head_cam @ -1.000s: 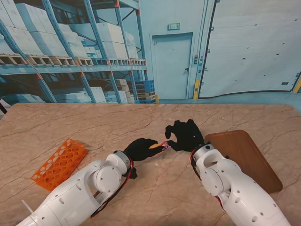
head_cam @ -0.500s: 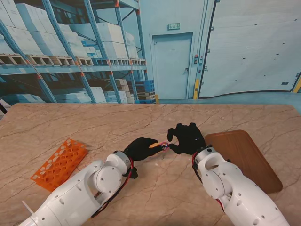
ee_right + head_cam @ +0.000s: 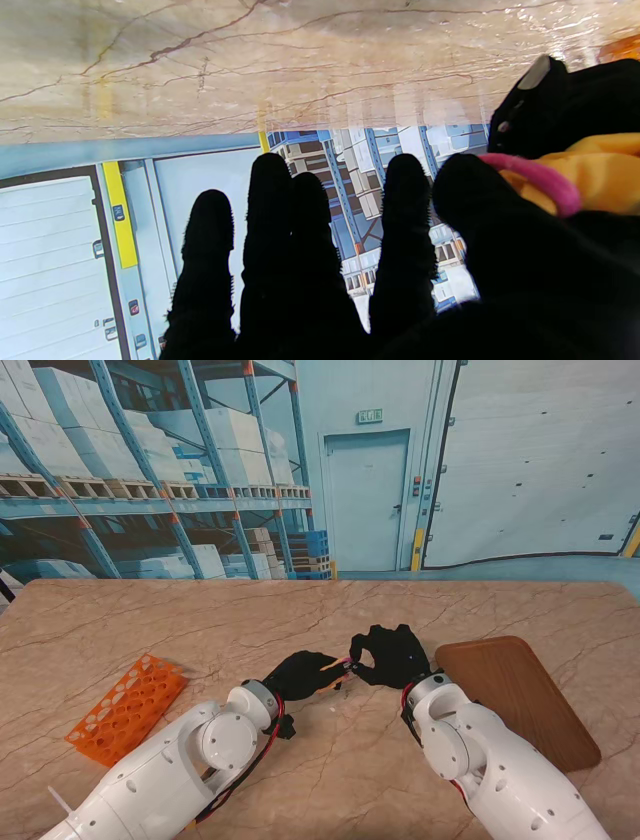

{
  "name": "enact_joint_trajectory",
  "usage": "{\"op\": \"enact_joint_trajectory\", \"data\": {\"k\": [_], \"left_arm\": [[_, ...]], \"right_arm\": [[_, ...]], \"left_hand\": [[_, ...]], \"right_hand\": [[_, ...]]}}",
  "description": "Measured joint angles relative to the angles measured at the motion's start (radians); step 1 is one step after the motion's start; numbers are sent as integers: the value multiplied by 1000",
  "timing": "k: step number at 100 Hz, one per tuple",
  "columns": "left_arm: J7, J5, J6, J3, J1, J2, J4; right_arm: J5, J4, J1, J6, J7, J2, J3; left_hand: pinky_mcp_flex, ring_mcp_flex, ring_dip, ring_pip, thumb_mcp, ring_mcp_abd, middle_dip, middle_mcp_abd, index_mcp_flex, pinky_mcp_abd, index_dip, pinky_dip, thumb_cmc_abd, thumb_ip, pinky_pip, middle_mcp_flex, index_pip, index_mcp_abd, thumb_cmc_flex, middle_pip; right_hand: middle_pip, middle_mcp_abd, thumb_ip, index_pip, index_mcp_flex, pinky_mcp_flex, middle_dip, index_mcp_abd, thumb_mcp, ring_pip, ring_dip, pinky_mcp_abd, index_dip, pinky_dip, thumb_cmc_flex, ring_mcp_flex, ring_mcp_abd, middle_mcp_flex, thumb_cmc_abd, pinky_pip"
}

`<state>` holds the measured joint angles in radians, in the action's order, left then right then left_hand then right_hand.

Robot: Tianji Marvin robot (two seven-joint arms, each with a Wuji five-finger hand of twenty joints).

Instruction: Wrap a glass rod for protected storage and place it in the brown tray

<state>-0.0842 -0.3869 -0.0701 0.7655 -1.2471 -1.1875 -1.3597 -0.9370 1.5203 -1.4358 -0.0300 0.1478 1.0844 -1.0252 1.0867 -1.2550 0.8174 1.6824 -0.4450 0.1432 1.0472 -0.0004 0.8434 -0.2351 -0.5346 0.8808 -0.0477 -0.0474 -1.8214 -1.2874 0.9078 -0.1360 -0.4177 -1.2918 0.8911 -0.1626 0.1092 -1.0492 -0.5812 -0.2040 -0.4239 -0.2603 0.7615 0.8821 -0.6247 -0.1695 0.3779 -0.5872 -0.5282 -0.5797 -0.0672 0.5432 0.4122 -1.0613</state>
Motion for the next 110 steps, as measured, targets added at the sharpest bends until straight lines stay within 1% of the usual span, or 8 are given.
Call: {"op": "enact_joint_trajectory", "data": {"k": [14,30,43,52,69,82,92,110], "left_arm": [[-1,5,-1,0,0,0,0],[1,16,-6,4,-4,-1,-1],[-9,25,-18,9,-9,-4,-1],[-19,26,-21,11,-11,-6,0],[-21,27,-22,18,-17,-7,-2],[-21,29,-9,20,-21,-7,-11],[-21,37,0,23,-25,-8,-17],[-30,47,26,36,-36,-11,-31]], "right_arm": [[8,-9,13,-5,-1,2,11],[8,-21,28,-5,-20,1,29],[6,-25,28,-7,-23,1,33],[-2,-24,20,-8,-24,1,29],[-26,-3,-19,-6,-26,-1,2],[-30,25,-60,-5,-22,-2,-26],[-38,50,-93,-1,-19,-2,-50],[-40,99,-159,12,-18,-6,-87]], "left_hand": [[0,0,0,0,0,0,0,0,-2,0,11,1,0,2,0,0,0,0,0,0],[0,0,0,0,1,0,2,1,-5,0,22,4,-1,3,0,0,-3,-10,-4,0],[0,0,7,0,15,3,3,3,-7,-3,54,12,-39,12,0,0,-53,-17,-8,0],[0,0,9,0,15,6,3,8,-9,-4,77,14,-39,12,0,0,-83,-16,-9,0],[0,0,9,0,5,6,3,8,-12,-5,96,24,-39,12,0,0,-117,-16,-10,0],[0,0,10,0,-24,6,3,8,-12,-5,96,25,-38,-66,0,0,-117,-26,14,2],[0,0,10,0,-45,6,3,8,-12,-5,96,25,-38,-105,0,0,-117,-27,37,2],[0,0,10,0,-61,6,3,8,-13,-5,94,25,-27,-124,0,0,-114,-37,43,2]], "right_hand": [[0,0,4,0,0,0,0,0,8,0,0,0,0,0,-4,0,0,0,17,0],[0,0,-11,46,-3,0,0,24,87,-1,0,0,21,-1,119,0,-1,0,80,2],[-1,0,-13,97,-25,0,0,52,105,-2,0,-1,73,-1,152,0,-1,0,93,11],[-12,0,-15,145,-40,1,0,68,43,-3,0,-3,156,-1,166,0,-5,0,93,13],[-13,-1,-36,170,-40,2,0,75,-28,-13,0,-13,185,-1,183,0,-7,0,93,17],[-13,-2,-36,172,-40,2,0,76,-30,-13,0,-14,186,-1,183,0,-8,0,104,18],[-14,-2,-36,181,-40,1,0,76,-27,-13,0,-14,186,-2,172,0,-9,0,104,18],[-14,-2,-28,203,2,-3,0,87,43,-14,0,-14,194,-13,161,0,-9,0,144,18]]}}
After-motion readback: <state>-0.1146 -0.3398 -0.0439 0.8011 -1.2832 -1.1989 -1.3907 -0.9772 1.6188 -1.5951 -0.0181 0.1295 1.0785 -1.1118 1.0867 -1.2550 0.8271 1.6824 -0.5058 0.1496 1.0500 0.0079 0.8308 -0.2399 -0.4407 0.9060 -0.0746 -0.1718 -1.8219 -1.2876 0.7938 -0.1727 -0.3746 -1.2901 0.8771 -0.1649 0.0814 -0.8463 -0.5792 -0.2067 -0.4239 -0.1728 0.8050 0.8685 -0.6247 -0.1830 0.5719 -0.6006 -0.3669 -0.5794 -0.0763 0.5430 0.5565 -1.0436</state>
